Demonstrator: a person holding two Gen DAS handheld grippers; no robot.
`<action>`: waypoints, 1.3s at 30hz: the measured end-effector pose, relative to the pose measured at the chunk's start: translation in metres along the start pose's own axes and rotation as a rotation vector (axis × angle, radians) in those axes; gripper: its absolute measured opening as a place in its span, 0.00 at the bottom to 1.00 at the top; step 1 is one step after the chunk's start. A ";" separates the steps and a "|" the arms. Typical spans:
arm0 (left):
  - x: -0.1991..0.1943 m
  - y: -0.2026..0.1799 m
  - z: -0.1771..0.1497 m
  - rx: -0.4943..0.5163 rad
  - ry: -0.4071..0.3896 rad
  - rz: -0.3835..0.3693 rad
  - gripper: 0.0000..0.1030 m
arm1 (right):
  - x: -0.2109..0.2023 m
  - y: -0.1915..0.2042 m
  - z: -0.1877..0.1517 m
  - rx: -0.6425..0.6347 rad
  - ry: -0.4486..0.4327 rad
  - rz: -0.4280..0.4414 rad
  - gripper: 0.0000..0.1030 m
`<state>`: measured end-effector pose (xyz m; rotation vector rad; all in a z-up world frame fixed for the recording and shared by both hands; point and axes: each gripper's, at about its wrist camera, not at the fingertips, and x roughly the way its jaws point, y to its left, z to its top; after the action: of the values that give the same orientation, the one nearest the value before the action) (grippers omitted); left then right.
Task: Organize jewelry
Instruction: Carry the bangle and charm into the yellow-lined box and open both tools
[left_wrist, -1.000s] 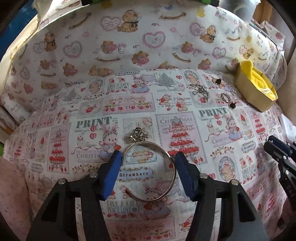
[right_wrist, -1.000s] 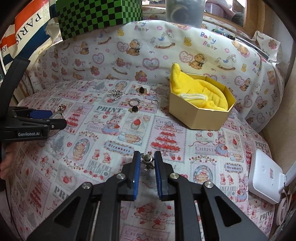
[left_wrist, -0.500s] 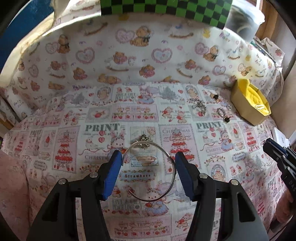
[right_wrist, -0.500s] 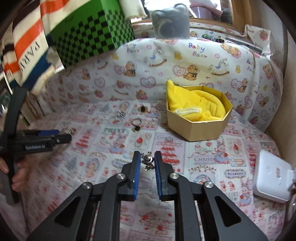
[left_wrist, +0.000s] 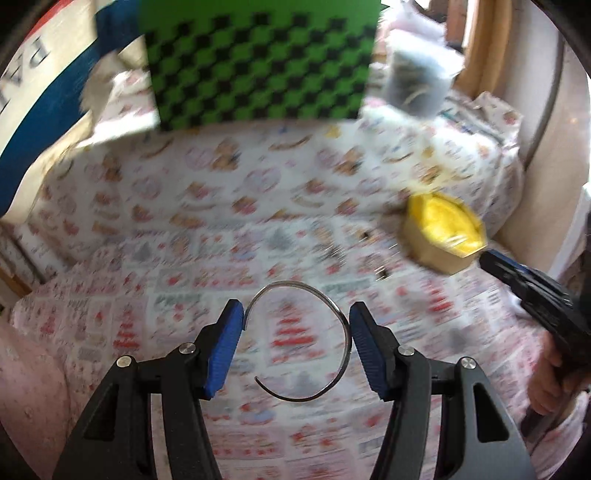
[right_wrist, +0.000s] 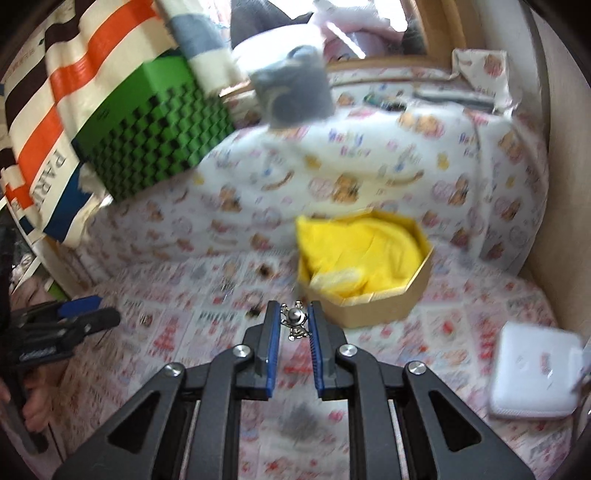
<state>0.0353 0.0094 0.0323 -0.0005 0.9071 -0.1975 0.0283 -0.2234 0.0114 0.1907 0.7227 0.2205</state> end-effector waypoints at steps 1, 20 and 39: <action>-0.001 -0.005 0.006 -0.005 -0.007 -0.021 0.56 | 0.000 -0.002 0.008 0.004 -0.009 -0.011 0.13; 0.054 -0.074 0.060 -0.030 -0.030 -0.150 0.56 | 0.052 -0.075 0.042 0.131 0.025 0.011 0.14; 0.083 -0.132 0.090 0.017 -0.049 -0.294 0.57 | 0.027 -0.135 0.049 0.308 -0.070 -0.042 0.36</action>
<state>0.1328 -0.1421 0.0338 -0.1233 0.8539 -0.4766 0.0990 -0.3504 -0.0033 0.4732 0.6883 0.0608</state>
